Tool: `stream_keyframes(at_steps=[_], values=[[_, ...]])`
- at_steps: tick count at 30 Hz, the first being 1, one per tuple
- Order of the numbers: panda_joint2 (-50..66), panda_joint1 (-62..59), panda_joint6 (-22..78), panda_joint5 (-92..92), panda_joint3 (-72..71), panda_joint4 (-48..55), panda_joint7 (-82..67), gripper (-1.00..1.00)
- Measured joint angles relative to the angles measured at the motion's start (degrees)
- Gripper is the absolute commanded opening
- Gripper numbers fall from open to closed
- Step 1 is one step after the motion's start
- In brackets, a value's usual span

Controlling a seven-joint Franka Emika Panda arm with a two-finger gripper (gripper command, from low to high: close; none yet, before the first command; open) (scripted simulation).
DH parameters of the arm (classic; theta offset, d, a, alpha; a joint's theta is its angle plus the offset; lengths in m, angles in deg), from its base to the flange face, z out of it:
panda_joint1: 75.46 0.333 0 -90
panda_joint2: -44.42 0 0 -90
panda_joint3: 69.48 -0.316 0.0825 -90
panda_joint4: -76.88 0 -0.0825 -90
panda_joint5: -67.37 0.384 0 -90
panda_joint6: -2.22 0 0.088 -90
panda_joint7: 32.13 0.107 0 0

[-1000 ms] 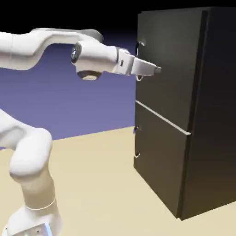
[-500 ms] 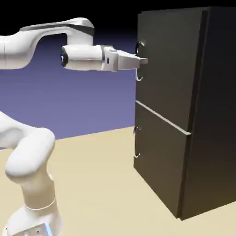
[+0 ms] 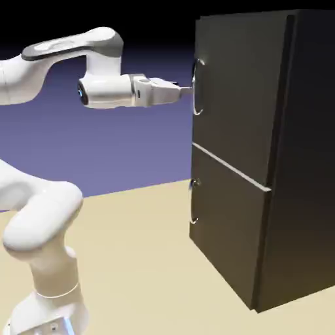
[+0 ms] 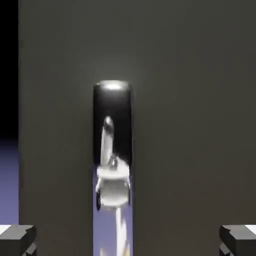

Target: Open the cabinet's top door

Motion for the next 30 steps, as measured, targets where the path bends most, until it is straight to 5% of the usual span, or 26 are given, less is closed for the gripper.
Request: stream_keyframes(at_steps=[4, 5, 30], values=[[3.76, -8.20, 3.30, 0.76, -4.11, 4.54, -0.21, 0.00], [4.26, -9.28, 3.74, 0.86, -4.65, 5.14, -0.24, -1.00], [-2.22, 38.47, 8.13, -21.86, 29.32, -17.66, -0.60, -1.00]])
